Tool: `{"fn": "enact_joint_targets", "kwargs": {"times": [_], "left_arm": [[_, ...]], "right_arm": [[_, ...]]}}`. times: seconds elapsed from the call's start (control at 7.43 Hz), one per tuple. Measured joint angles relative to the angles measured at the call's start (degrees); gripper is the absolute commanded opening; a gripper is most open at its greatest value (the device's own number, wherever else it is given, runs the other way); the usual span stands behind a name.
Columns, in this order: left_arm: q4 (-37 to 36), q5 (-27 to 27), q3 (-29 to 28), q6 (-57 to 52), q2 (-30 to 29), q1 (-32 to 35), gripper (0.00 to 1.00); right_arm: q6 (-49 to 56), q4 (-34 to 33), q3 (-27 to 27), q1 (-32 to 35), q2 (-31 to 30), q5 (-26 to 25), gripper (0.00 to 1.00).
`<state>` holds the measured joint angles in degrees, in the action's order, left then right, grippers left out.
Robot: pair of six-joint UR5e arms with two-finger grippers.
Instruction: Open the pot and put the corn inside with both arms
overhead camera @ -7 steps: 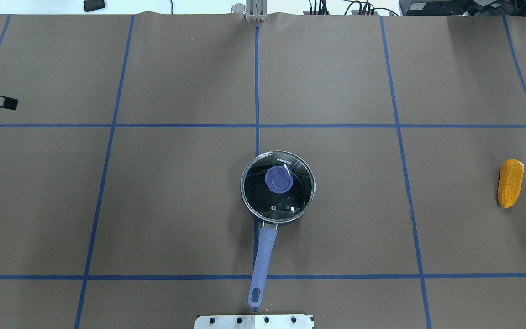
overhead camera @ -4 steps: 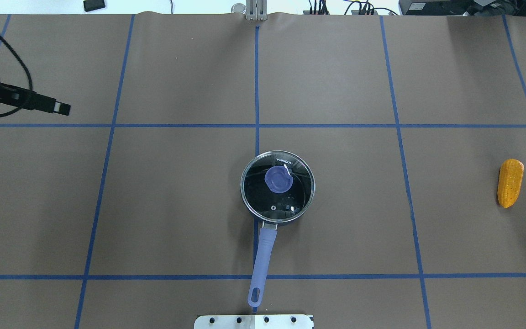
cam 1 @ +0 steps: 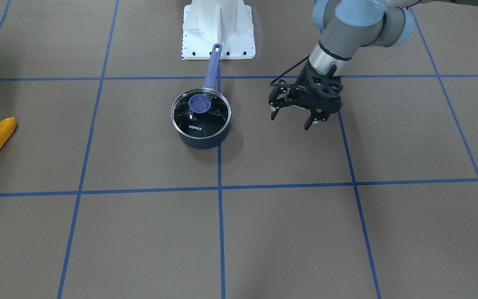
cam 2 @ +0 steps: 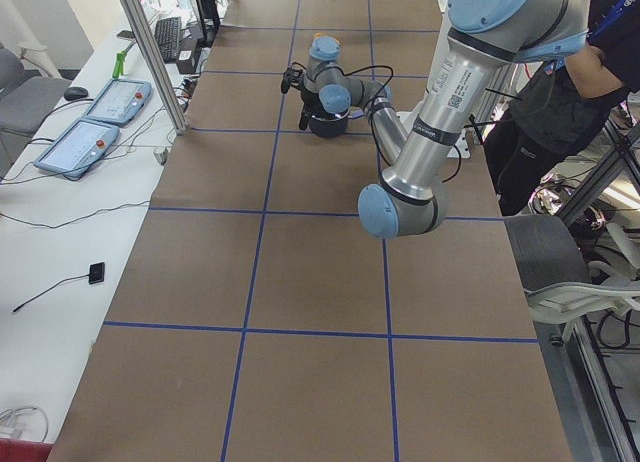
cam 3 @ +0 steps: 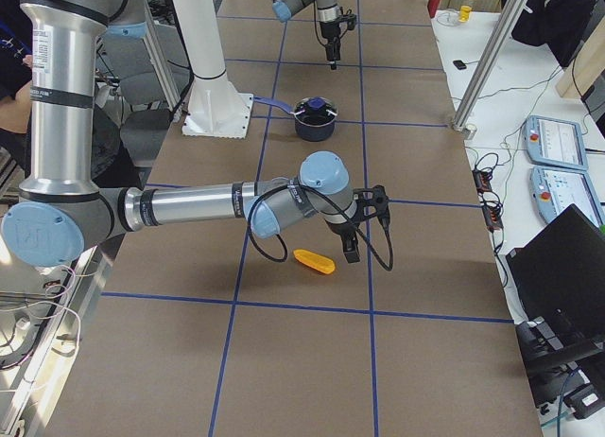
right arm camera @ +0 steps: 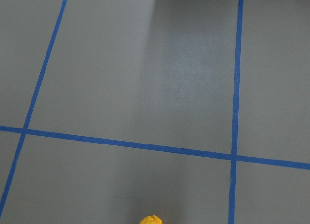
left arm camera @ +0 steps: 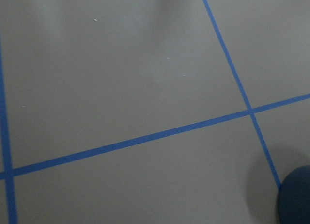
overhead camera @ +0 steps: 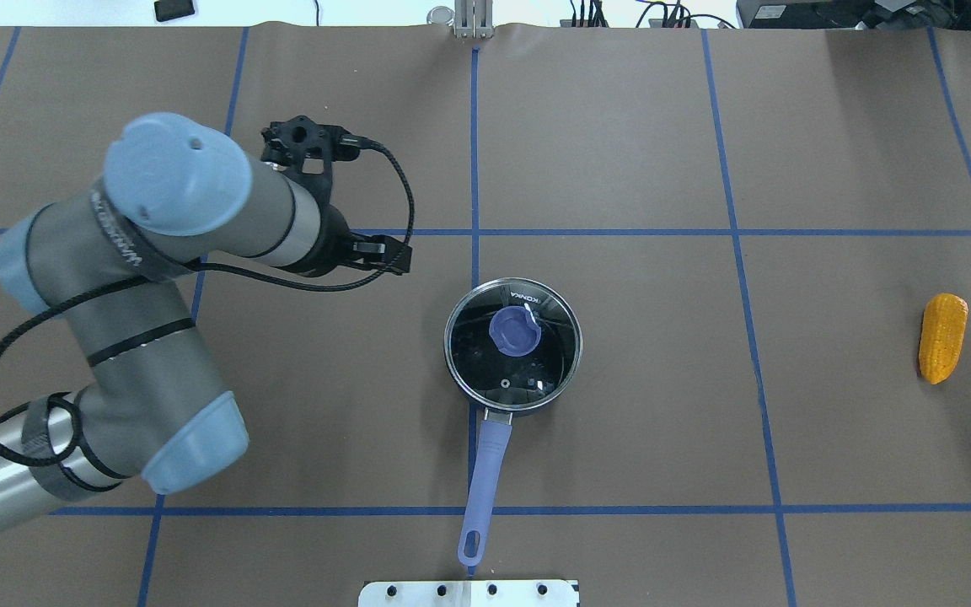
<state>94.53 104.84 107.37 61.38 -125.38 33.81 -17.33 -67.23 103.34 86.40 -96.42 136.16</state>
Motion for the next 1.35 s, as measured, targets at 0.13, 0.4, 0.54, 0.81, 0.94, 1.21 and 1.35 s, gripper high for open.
{"fn": "enact_joint_targets", "kwargs": {"times": [0.13,0.4,0.54,0.81,0.94,1.21,1.35], "left_arm": [[-5.12,-1.34,-0.43,2.06,-4.63,-2.20,1.00],[-9.98,-2.14,-4.79,6.20,-12.62,-4.68,0.99],[-10.63,-2.36,-9.48,7.97,-16.59,-5.19,0.99],[-10.74,-4.59,-16.52,9.19,-20.90,-6.59,0.99],[-10.72,-5.39,-17.70,9.11,-21.20,-7.24,0.99],[-10.84,-5.95,-18.27,8.98,-20.99,-7.99,0.99],[-10.88,-6.02,-18.30,9.02,-20.98,-8.56,0.99]], "right_arm": [[0.00,0.00,-0.06,0.00,0.00,0.09,1.00],[-0.06,0.00,-0.07,0.00,-0.02,0.37,1.00],[-0.06,0.00,-0.07,0.00,-0.05,0.45,1.00],[-0.05,0.02,-0.07,0.00,-0.17,0.50,1.00],[-0.03,0.06,-0.07,0.00,-0.24,0.51,1.00],[-0.04,0.08,-0.04,0.00,-0.38,0.51,1.00],[-0.01,0.08,-0.04,0.00,-0.49,0.51,1.00]]}}
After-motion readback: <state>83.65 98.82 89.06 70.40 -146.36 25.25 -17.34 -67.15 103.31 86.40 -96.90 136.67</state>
